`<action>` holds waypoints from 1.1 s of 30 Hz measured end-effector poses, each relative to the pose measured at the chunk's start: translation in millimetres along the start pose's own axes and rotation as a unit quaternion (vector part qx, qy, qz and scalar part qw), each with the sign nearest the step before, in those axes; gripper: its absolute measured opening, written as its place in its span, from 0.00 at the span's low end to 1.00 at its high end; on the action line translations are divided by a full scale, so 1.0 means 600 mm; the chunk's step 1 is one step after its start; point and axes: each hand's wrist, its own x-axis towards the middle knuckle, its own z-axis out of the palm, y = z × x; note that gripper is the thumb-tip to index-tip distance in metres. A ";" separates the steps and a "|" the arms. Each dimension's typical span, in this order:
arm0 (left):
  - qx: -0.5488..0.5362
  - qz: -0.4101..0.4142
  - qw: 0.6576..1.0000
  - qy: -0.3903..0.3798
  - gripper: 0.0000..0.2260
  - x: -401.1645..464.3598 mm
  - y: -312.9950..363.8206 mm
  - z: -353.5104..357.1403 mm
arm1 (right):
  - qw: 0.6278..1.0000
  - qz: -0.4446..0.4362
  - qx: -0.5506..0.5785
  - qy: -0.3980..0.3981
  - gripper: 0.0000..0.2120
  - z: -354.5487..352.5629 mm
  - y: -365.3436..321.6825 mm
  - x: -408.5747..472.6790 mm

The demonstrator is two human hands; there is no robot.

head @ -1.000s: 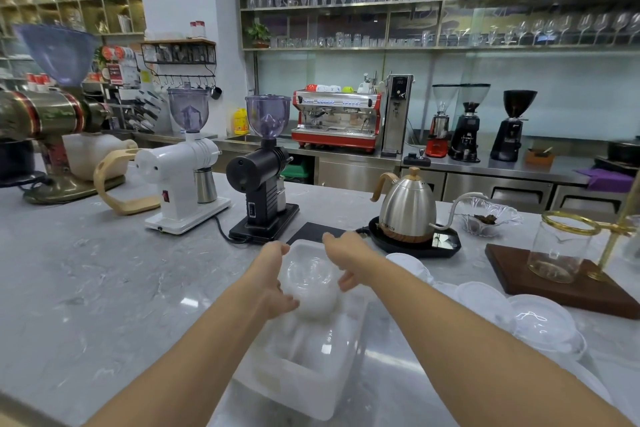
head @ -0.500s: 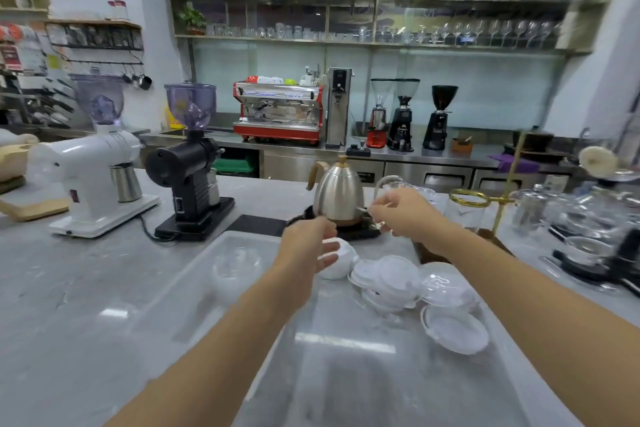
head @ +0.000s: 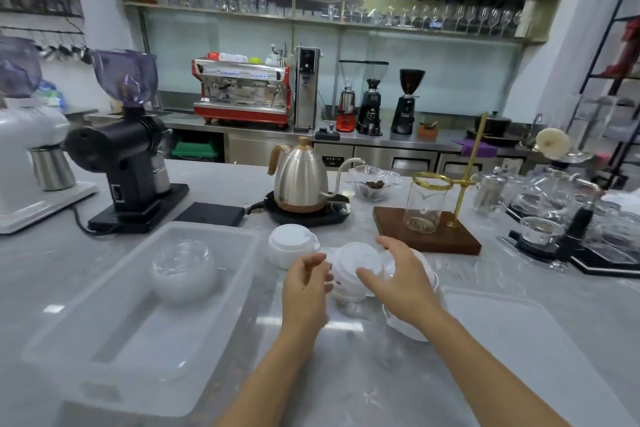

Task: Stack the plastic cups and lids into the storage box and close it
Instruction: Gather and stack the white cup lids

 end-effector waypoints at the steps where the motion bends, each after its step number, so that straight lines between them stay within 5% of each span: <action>1: -0.003 -0.003 1.000 -0.003 0.05 0.005 -0.001 -0.004 | 1.000 -0.003 -0.009 0.004 0.35 0.008 0.002 0.002; 9: -0.041 -0.084 0.996 0.011 0.07 0.036 0.003 -0.011 | 0.988 -0.073 -0.131 0.035 0.36 0.051 0.017 0.012; 15: -0.113 -0.103 0.988 0.017 0.07 0.042 0.005 -0.017 | 0.996 -0.061 0.043 0.057 0.34 0.034 0.008 -0.002; 20: -0.232 -0.132 0.962 -0.053 0.16 0.032 0.016 -0.020 | 0.988 -0.092 0.121 0.025 0.28 0.039 -0.014 -0.035; 27: -0.349 -0.211 0.899 -0.157 0.27 0.017 0.019 -0.018 | 0.983 -0.147 0.108 -0.033 0.26 0.062 -0.028 -0.057; 33: -0.353 -0.208 0.899 -0.158 0.25 0.028 -0.002 -0.018 | 0.981 -0.169 0.086 -0.046 0.28 0.067 -0.031 -0.063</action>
